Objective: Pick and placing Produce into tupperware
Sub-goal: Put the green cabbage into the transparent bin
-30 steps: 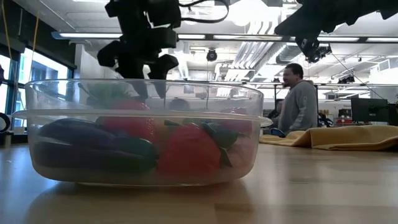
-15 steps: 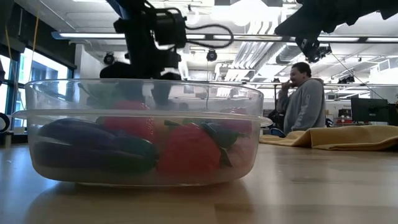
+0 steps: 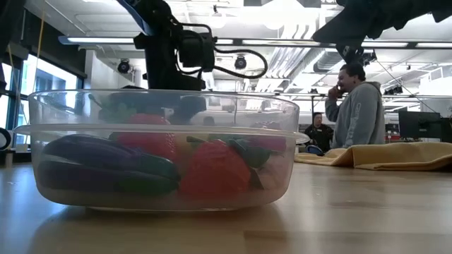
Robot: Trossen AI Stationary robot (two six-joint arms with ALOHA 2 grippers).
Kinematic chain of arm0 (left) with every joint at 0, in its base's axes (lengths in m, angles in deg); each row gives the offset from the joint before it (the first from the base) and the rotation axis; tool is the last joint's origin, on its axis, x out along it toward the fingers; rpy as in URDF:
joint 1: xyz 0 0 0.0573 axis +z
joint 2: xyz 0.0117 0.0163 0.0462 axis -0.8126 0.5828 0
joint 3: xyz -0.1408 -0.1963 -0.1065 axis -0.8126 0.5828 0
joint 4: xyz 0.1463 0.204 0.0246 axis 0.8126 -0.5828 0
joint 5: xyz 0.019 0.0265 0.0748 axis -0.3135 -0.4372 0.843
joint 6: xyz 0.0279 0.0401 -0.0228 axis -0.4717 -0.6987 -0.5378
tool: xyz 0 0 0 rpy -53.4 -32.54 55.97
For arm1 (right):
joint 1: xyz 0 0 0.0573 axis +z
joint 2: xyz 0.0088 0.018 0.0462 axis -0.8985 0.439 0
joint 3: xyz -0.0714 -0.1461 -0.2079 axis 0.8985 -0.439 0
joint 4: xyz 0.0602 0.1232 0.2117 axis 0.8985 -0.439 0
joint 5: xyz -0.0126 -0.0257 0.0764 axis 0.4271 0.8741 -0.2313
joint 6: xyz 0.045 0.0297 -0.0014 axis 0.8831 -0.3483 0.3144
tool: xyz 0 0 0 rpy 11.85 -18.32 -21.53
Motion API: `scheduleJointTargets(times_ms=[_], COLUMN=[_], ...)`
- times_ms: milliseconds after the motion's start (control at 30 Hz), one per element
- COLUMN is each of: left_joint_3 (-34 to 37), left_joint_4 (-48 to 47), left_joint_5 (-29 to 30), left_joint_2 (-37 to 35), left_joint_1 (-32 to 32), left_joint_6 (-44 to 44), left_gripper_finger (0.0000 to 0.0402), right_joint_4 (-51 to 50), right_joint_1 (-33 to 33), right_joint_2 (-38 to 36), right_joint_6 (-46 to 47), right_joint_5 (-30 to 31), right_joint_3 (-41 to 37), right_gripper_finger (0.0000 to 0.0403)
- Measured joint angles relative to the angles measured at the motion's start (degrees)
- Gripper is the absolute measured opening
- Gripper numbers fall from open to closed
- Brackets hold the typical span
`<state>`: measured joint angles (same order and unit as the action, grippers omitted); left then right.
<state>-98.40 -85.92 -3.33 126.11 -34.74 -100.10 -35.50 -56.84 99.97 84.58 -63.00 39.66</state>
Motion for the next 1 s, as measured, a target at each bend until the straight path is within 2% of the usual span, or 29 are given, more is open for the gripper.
scheduleJointTargets(times_ms=[1000], left_joint_3=[5.4], left_joint_4=[6.5], left_joint_5=[-1.5], left_joint_2=[-0.1], left_joint_1=[0.3], left_joint_6=[0.0], left_gripper_finger=[0.0287], right_joint_4=[-0.2], right_joint_1=[0.0], right_joint_2=[0.0], right_joint_6=[0.0], right_joint_5=[0.2], right_joint_3=[0.0], right_gripper_finger=[0.0])
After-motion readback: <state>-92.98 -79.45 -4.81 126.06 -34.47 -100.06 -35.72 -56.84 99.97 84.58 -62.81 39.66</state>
